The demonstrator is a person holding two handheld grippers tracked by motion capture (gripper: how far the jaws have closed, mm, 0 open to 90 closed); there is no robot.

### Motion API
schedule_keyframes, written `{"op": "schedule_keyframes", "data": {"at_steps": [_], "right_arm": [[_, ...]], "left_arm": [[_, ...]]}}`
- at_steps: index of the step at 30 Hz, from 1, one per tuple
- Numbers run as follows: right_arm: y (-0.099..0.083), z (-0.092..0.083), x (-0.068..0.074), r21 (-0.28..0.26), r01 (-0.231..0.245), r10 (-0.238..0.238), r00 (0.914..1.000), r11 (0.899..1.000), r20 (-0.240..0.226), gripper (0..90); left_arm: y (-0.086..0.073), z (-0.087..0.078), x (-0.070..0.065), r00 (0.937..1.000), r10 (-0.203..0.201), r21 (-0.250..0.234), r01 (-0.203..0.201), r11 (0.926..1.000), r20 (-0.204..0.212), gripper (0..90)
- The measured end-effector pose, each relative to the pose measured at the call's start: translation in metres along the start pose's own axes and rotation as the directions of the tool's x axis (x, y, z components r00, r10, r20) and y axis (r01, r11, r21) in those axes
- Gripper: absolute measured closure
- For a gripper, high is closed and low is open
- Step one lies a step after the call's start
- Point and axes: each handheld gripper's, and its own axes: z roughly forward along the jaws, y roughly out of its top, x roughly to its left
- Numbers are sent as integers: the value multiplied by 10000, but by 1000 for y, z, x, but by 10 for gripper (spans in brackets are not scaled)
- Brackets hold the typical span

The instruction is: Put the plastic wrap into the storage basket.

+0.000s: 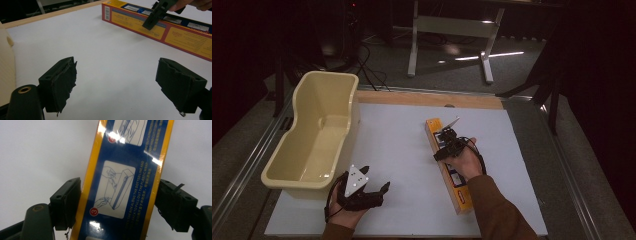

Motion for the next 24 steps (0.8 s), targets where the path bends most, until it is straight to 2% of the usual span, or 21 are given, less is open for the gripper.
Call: {"op": "schedule_keyframes", "data": {"at_steps": [1,9,13,14,19,24], "right_arm": [[0,0,0,0,0,0,10000,10000,0,233],[5,3,1,1002,-75,90,9999,9949,-141,297],[11,4,1,1729,-379,403,9991,9842,-104,324],[14,5,1,2066,-654,686,9976,9762,-83,341],[17,5,1,2398,-943,983,9951,9662,-47,358],[19,5,-4,2566,-1286,1405,9897,9579,-286,370]], "left_arm": [[0,0,0,10000,0,0,0,10000,0,166],[0,0,0,10000,-8,-7,8,10000,11,166],[0,0,0,10000,-23,-14,23,10000,21,166],[0,0,0,10000,-22,-19,22,10000,26,166],[0,0,0,10000,-17,2,17,10000,24,166],[0,0,0,10000,-24,12,24,10000,16,166]]}}
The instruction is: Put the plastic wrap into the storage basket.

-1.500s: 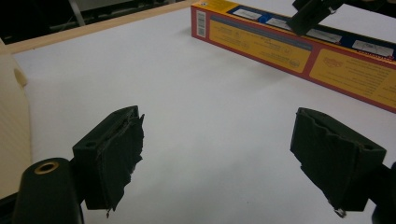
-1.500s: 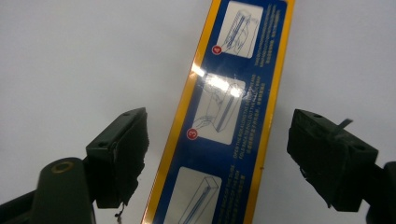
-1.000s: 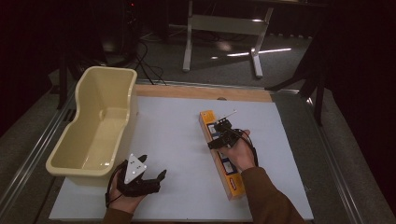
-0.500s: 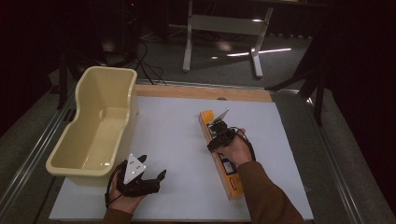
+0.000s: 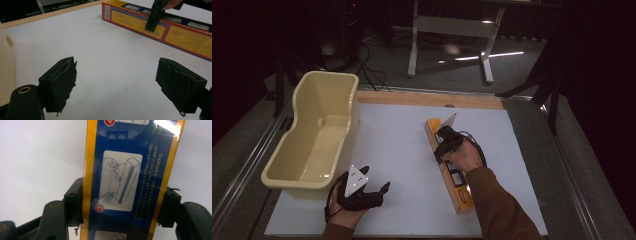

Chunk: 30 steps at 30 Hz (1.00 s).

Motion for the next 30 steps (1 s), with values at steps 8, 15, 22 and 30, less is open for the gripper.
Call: {"op": "schedule_keyframes", "data": {"at_steps": [8,15,22,30], "right_arm": [[-1,-2,-9,-103,-439,432,9971,9990,-623,384],[-5,-6,-17,-228,-665,634,9911,9975,-1170,388],[-8,-15,-22,-368,-870,781,9770,9955,-1986,389],[-10,-24,-22,-636,-988,748,9492,9931,-3057,390]], "left_arm": [[0,1,-1,10000,-34,31,34,10000,-6,166],[0,1,-1,10000,-3,46,3,10000,-1,167],[0,2,-2,10000,13,63,-13,10000,31,167],[-1,2,-2,10000,29,74,-29,10000,44,168]]}}
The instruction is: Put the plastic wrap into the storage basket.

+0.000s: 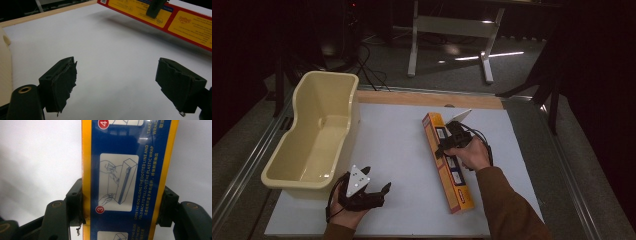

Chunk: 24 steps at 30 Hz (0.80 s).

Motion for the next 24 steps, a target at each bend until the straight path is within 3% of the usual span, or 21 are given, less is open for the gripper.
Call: {"op": "schedule_keyframes", "data": {"at_steps": [5,8,24], "right_arm": [[0,-2,2,-78,25,-28,9992,10000,-406,391],[0,-6,2,-209,-105,86,9960,9997,-893,390],[0,-19,5,-684,-396,266,9831,9969,-1812,391]], "left_arm": [[0,0,0,10000,3,9,-3,10000,0,168],[0,0,0,10000,13,15,-13,10000,7,169],[0,1,-1,10000,19,13,-19,10000,30,169]]}}
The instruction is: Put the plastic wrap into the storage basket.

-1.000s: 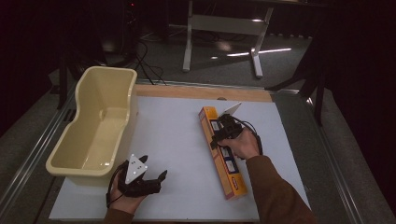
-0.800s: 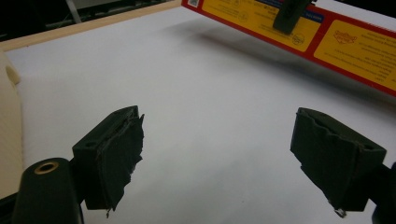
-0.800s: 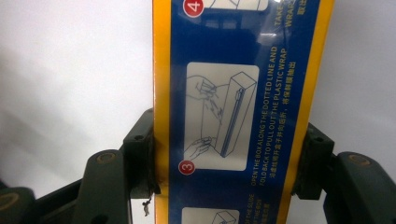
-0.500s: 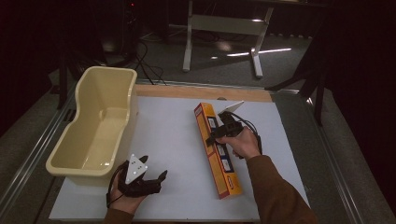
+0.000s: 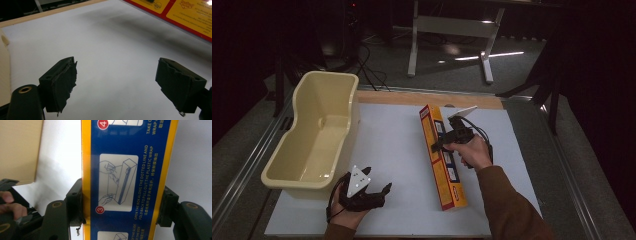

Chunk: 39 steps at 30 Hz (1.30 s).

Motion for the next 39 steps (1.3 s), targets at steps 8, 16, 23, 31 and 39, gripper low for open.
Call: {"op": "schedule_keyframes", "data": {"at_steps": [8,16,23,31,39], "right_arm": [[2,-4,7,-184,23,-30,9992,9998,-404,391],[5,-9,21,-344,207,-231,9971,9992,-719,391],[8,-13,35,-497,339,-387,9942,9982,-1005,392],[14,-19,50,-767,451,-543,9909,9960,-1231,392],[18,-26,70,-932,756,-887,9855,9928,-1449,391]], "left_arm": [[0,0,0,10000,-10,-11,10,10000,4,169],[0,0,0,10000,-13,-16,13,10000,11,169],[0,0,0,10000,-30,-50,30,10000,16,169],[0,-1,0,10000,-8,-41,9,10000,11,169],[0,-1,0,10000,-7,-49,7,10000,5,169]]}}
